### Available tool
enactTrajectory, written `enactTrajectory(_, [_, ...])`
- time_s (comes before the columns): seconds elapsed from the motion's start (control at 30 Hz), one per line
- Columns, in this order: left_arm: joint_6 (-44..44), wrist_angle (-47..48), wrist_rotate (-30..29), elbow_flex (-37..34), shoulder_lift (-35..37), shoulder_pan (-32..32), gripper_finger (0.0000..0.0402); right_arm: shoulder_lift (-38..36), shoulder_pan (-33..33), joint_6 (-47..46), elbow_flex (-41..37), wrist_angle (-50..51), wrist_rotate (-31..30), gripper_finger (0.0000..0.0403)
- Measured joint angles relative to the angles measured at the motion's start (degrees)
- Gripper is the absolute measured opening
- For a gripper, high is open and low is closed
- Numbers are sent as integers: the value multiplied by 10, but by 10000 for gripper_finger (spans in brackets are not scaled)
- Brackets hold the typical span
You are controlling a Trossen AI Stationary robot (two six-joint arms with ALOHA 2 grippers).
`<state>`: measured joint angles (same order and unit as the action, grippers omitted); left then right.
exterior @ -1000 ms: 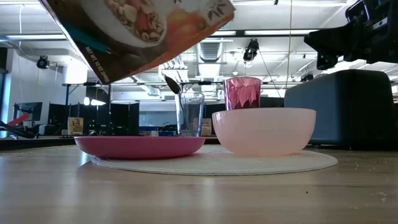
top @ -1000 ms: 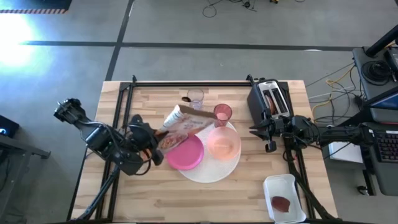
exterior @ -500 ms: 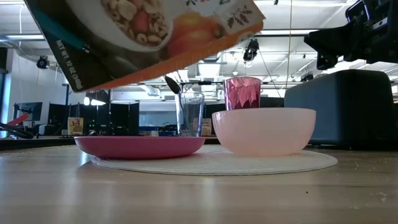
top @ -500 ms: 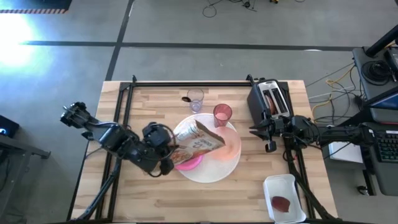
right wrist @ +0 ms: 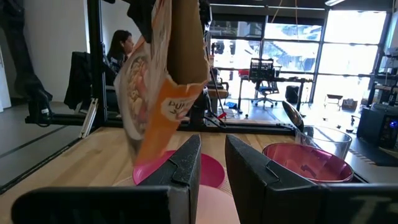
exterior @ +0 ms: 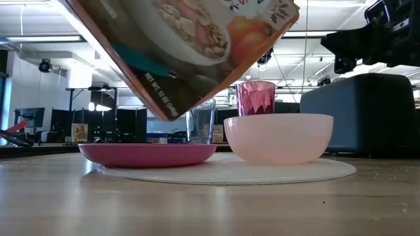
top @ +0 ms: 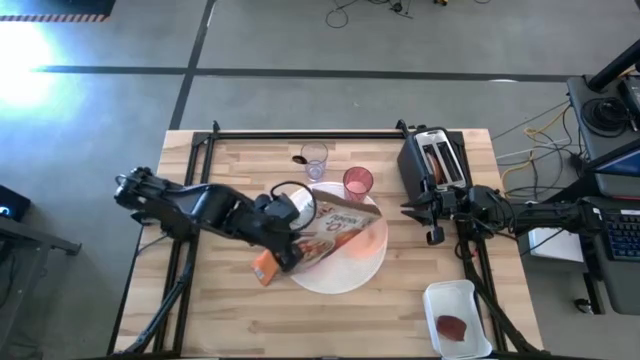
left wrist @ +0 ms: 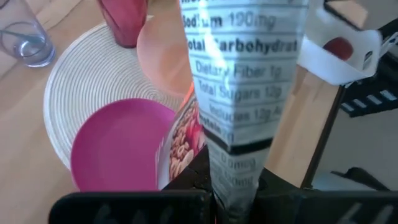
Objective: Arrange a breakfast setting
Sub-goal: Pour the cereal from the orange cereal box into the orange bowl
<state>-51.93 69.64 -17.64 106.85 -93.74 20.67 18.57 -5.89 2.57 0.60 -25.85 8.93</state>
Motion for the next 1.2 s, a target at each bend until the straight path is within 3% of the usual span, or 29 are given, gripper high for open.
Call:
enactTrajectory(0.23, [29, 109, 5, 144, -97, 0, 0, 0, 0, 0, 0, 1, 0, 63])
enactTrajectory(0.43, [39, 203, 59, 283, -185, -6, 0, 0, 0, 0, 0, 1, 0, 63])
enactTrajectory(0.73, [1, 203, 143, 256, -170, -39, 0, 0, 0, 0, 0, 3, 0, 63])
enactTrajectory(1.2, [-98, 204, 372, 255, -167, -129, 0, 0, 0, 0, 0, 3, 0, 63])
